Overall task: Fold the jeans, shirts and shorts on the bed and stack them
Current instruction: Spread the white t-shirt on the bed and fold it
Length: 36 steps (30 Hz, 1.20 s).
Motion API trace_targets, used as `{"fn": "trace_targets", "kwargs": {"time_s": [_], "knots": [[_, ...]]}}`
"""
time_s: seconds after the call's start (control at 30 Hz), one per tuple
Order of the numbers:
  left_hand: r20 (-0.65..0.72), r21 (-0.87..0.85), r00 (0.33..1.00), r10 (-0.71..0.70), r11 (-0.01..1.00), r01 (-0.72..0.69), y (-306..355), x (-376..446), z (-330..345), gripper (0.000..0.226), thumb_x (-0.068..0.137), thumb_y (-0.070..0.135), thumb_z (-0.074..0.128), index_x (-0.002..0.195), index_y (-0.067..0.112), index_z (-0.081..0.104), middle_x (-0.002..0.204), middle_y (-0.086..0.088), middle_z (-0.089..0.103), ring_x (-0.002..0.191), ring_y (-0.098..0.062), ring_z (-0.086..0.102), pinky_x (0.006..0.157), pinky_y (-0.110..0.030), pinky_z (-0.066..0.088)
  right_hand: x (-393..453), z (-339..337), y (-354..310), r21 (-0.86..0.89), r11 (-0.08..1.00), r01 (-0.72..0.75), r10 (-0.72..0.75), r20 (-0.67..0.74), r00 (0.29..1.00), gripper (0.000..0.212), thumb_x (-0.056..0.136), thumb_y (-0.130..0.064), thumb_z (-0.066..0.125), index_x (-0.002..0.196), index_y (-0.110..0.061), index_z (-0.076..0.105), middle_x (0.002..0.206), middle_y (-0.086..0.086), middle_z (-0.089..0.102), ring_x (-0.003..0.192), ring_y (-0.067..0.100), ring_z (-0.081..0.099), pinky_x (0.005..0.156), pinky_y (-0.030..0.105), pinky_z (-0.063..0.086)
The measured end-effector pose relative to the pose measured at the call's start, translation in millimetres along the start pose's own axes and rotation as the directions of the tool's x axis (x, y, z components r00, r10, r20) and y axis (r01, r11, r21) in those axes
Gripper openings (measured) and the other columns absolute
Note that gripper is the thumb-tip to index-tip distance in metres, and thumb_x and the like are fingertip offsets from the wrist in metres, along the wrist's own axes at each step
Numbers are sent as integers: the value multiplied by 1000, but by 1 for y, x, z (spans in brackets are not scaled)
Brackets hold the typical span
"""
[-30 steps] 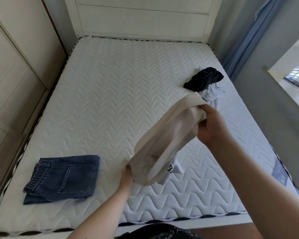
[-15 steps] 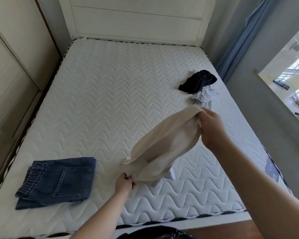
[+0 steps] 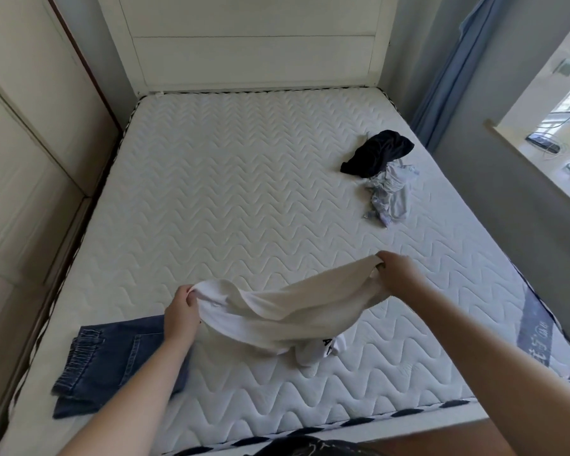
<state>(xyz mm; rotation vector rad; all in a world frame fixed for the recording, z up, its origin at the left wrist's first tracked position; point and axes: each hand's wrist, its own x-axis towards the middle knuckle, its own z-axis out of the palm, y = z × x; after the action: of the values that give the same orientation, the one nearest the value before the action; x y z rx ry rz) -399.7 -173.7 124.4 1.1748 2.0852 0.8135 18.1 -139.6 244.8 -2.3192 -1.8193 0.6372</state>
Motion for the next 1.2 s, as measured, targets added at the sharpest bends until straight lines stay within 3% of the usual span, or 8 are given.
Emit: {"fn": "trace_targets", "kwargs": {"time_s": [0.13, 0.27, 0.57, 0.67, 0.8, 0.87, 1.03, 1.2], "knots": [[24, 46, 993, 116, 992, -117, -2, 11, -14, 24, 103, 22, 43, 118, 16, 60, 102, 1, 61, 92, -18, 54, 73, -30, 41, 2, 0, 17, -189, 981, 33, 3, 187, 982, 26, 88, -5, 49, 102, -21, 63, 74, 3, 61, 51, 15, 60, 44, 21, 40], [45, 95, 992, 116, 988, -120, -15, 17, -25, 20, 101, 19, 47, 108, 13, 65, 98, -4, 66, 89, -21, 57, 71, -30, 40, 1, 22, 41, -170, 985, 42, 8, 287, 958, 27, 88, 1, 50, 103, -16, 66, 88, 8, 63, 63, 23, 69, 46, 19, 46], [-93, 53, 994, -60, 996, 65, -41, 30, -59, 26, 102, 19, 44, 110, 6, 65, 96, -15, 67, 81, -31, 65, 73, -40, 48, -14, 58, 131, -166, 946, -277, 294, 92, 951, 20, 88, -11, 47, 100, -15, 62, 93, 7, 62, 76, 24, 56, 64, 28, 42], [-99, 48, 993, -62, 997, 67, -37, 33, -63, 24, 102, 21, 44, 106, 8, 65, 93, -14, 68, 79, -31, 66, 69, -38, 47, -17, 65, 150, 61, 895, -442, 433, 117, 894, 20, 94, -9, 41, 97, -5, 60, 89, 16, 70, 71, 27, 65, 60, 29, 48], [-86, 54, 996, -39, 998, 43, -24, 33, -57, 24, 101, 21, 43, 106, 11, 64, 92, -13, 68, 77, -29, 68, 67, -36, 49, -17, 78, 141, 760, 215, -613, 574, 410, 709, 19, 98, 3, 38, 107, 1, 54, 83, 29, 65, 72, 40, 66, 55, 39, 60], [-93, 50, 994, -56, 997, 61, -23, 36, -55, 25, 101, 23, 43, 108, 11, 64, 94, -13, 68, 79, -30, 68, 67, -37, 50, -17, 78, 136, 806, 128, -577, 527, 438, 729, 20, 96, 10, 46, 105, 1, 61, 81, 21, 63, 70, 30, 63, 48, 28, 57], [-109, 52, 989, -103, 993, 109, -29, 47, -56, 25, 99, 23, 43, 107, 12, 64, 97, -13, 68, 85, -34, 67, 80, -49, 56, -13, 74, 131, 824, 163, -542, 414, 442, 796, 16, 94, 7, 56, 103, -2, 65, 85, 15, 63, 76, 19, 62, 53, 17, 56], [-99, 102, 992, -78, 991, 88, -35, 48, -60, 26, 101, 25, 43, 104, 12, 65, 91, -13, 69, 81, -33, 67, 77, -46, 55, -7, 67, 132, 621, 647, -443, 395, 225, 891, 16, 90, 6, 57, 99, -1, 68, 73, 15, 68, 65, 24, 67, 59, 23, 57]]}}
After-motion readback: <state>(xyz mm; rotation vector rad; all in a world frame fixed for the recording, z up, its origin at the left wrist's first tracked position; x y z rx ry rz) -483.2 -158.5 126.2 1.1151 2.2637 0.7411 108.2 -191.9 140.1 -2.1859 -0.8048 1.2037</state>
